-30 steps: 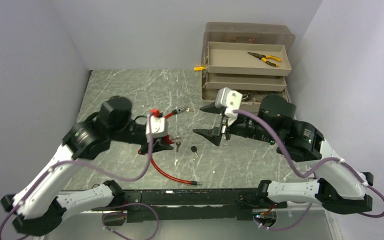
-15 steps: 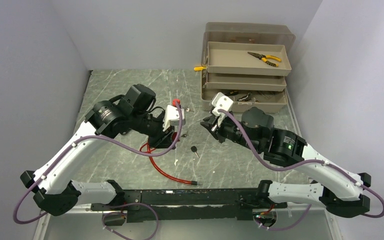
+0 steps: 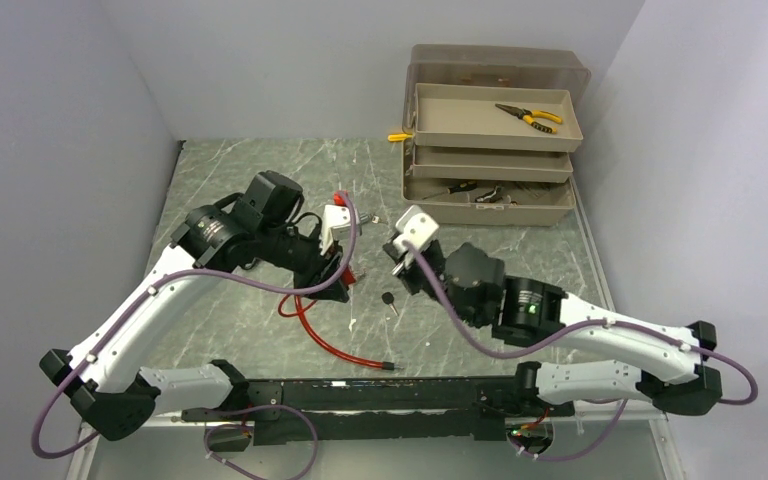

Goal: Unlock with the key
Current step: Unlock the lock.

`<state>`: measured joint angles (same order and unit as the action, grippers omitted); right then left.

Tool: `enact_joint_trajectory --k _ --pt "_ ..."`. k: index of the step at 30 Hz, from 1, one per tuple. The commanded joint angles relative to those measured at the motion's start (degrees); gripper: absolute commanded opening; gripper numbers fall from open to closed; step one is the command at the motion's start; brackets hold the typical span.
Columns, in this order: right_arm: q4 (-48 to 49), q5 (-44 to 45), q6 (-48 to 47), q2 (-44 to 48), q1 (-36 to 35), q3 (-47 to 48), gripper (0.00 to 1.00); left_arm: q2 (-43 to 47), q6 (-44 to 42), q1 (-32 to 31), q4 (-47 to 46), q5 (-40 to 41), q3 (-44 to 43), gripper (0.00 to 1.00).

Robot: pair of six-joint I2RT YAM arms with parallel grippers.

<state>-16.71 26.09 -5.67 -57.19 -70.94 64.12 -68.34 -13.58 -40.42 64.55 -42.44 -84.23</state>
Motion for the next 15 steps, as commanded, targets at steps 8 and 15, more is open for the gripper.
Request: enact_joint_trajectory --k 8,15 --pt "16.15 19.27 -10.26 -6.38 -10.32 -1.04 0.00 3.82 3.30 1.21 -4.52 -3.88 1.28 0.00" --pt "19.18 21.20 -11.92 -7.28 -11.93 -1.80 0.00 4.37 3.39 1.20 -4.83 -4.41 1.57 0.00"
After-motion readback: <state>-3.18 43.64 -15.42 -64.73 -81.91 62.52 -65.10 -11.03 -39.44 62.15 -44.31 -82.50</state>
